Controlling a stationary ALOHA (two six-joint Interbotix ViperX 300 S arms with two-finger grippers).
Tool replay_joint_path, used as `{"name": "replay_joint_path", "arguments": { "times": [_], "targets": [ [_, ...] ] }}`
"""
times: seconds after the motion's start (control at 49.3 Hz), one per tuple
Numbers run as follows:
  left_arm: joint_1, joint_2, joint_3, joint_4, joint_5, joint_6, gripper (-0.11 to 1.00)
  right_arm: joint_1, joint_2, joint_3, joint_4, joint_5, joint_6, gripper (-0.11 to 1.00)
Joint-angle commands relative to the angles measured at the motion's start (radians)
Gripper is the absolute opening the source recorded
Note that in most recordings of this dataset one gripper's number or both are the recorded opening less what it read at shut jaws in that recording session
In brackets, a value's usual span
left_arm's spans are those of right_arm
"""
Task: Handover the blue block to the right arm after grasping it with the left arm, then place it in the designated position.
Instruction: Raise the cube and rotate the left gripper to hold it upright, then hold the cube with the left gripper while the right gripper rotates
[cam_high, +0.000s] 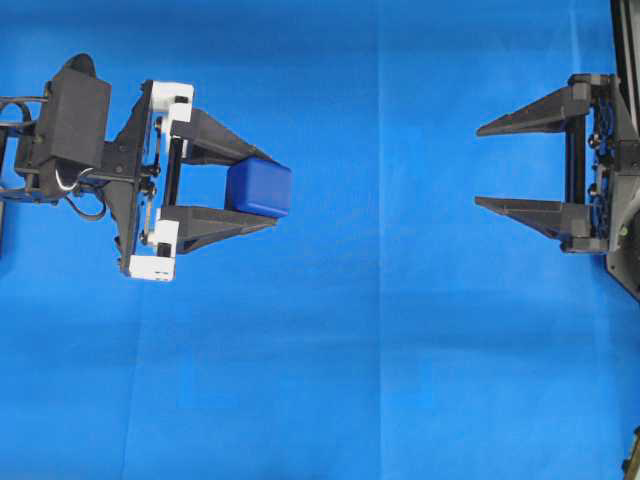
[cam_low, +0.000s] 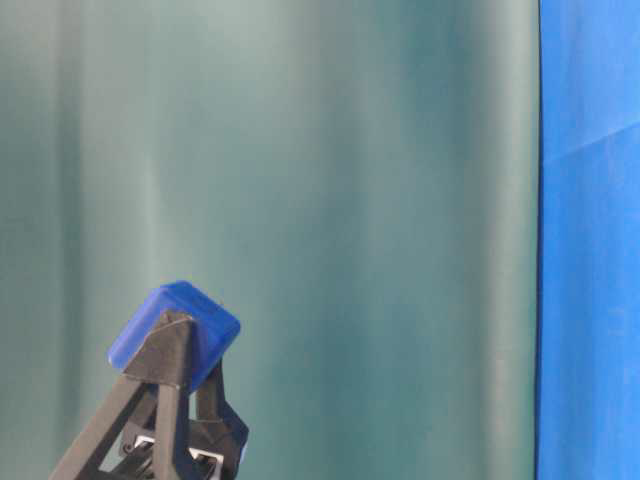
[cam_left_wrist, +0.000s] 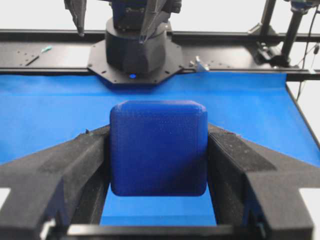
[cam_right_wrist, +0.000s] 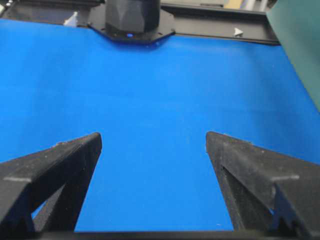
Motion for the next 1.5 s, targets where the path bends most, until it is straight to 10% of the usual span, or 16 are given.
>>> {"name": "replay_joint_path", "arguments": {
  "times": [0.0, 0.243, 0.649, 1.48],
  "targets": [
    [0.003, -0.006, -0.012, -0.002, -0.009, 0.002, 0.48, 0.000, 0.005, -0.023, 0.002, -0.011, -0.002, 0.98],
    [0.005, -0.006, -0.011, -0.002, -0.009, 0.002, 0.48, 0.000, 0.005, -0.029, -0.008, -0.012, -0.011, 0.98],
    [0.009, -0.008, -0.009, -0.006, -0.008, -0.002, 0.48, -0.002, 0.006, -0.086, -0.187, 0.043, -0.120, 0.97],
    [0.014, -0.006, -0.014, -0.006, -0.008, -0.003, 0.48, 0.000, 0.018, -0.106, -0.615, 0.006, -0.655, 0.95]
  ]
}}
